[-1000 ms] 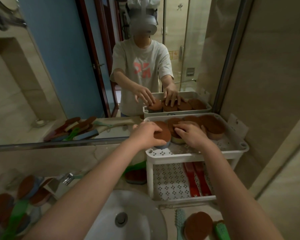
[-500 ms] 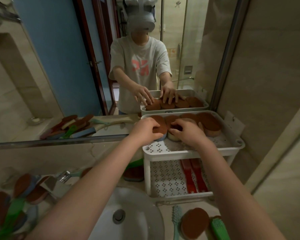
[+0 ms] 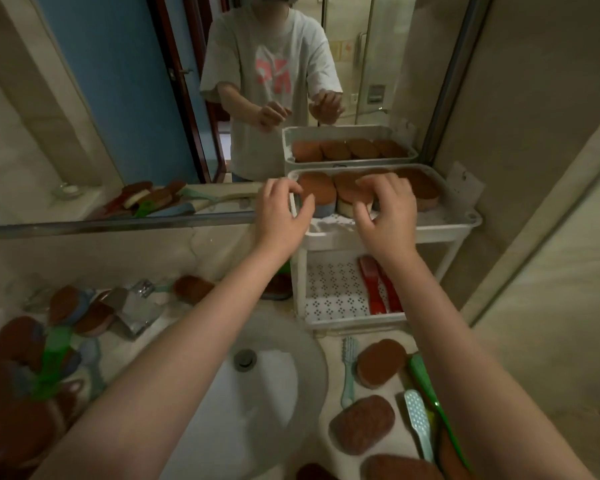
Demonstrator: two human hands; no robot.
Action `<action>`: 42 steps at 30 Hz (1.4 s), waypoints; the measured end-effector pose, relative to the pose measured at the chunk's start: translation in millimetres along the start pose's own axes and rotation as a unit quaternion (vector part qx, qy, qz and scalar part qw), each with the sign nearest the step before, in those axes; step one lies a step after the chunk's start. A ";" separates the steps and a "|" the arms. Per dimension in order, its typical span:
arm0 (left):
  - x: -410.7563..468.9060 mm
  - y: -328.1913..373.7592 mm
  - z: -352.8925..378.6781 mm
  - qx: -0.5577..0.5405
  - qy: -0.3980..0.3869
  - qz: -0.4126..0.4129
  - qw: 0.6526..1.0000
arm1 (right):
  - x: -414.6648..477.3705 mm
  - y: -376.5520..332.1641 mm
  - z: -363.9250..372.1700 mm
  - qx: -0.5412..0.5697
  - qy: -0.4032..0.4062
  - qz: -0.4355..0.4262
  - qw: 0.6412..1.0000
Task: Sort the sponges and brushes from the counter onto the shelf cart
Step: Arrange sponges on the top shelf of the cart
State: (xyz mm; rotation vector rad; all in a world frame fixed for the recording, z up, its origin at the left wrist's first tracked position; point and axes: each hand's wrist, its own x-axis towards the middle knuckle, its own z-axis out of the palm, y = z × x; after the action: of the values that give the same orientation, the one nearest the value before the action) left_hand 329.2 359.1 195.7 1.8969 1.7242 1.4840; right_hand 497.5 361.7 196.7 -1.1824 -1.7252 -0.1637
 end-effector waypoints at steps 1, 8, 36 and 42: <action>-12.2 -5.1 -3.3 -0.007 0.017 -0.006 1.000 | -11.9 -6.0 -0.9 0.010 0.015 0.007 1.000; -98.6 -49.2 -6.9 -0.001 0.010 -0.062 0.998 | -104.2 -6.1 8.9 0.025 -0.035 0.095 0.995; -234.6 -97.8 39.4 0.034 -0.556 -0.234 0.797 | -263.6 36.7 -11.6 -0.124 -0.537 0.181 0.815; -257.5 -106.3 23.9 0.053 -0.603 -0.190 0.773 | -256.9 24.4 -5.7 -0.046 -0.413 0.270 0.869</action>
State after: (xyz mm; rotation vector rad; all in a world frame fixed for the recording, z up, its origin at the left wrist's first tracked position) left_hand 321.6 189.8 -26.7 1.6784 1.3206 -0.1145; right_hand 526.4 209.3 -9.6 -1.9351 -1.9994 0.7090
